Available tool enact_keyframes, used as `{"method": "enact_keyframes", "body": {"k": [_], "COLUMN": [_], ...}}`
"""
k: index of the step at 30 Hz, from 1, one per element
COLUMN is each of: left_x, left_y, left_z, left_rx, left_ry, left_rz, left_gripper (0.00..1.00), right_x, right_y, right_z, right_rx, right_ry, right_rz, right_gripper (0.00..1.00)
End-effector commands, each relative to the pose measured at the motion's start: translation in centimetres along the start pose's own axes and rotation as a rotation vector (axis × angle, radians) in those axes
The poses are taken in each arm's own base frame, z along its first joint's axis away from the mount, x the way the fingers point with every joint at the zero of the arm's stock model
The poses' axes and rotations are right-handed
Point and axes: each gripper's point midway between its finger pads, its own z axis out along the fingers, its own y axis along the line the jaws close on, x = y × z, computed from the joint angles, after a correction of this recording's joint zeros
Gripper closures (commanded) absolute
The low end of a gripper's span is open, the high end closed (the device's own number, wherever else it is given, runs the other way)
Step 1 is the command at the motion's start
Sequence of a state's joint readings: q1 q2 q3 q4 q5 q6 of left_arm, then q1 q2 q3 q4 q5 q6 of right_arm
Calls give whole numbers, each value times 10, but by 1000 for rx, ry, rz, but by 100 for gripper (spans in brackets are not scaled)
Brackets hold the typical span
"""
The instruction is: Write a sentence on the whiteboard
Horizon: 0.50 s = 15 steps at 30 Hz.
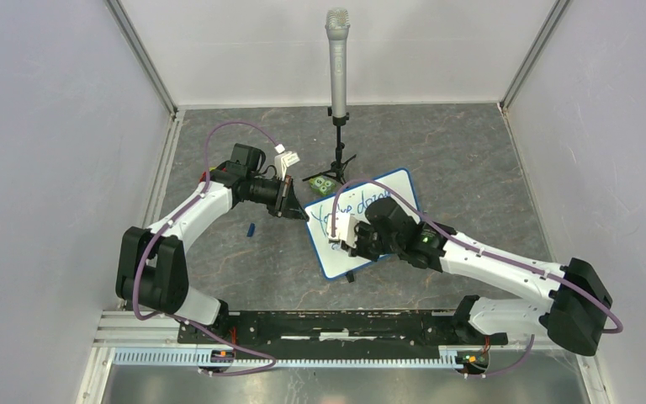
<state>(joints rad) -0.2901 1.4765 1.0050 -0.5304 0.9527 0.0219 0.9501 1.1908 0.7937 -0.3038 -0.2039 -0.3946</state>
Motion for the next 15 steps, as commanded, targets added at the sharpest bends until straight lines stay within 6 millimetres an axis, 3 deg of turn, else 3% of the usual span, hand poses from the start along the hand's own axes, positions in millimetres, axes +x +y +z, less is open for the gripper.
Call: {"method": "enact_keyframes", "body": {"k": [1, 7, 15], "left_x": [-13, -12, -13], "left_y": [-1, -1, -1], "left_z": [-1, -1, -1], "left_rx": [-11, -13, -13], "left_ry": [-22, -20, -21], "left_rz": [24, 21, 23], "left_gripper": [97, 98, 98], "right_x": [6, 8, -16], "right_y": [0, -6, -24], "right_z": [-5, -10, -14], "right_rx": [11, 42, 110], "right_ry": [22, 36, -8], "right_rz": [-29, -46, -39], "right_gripper": [100, 100, 100]}}
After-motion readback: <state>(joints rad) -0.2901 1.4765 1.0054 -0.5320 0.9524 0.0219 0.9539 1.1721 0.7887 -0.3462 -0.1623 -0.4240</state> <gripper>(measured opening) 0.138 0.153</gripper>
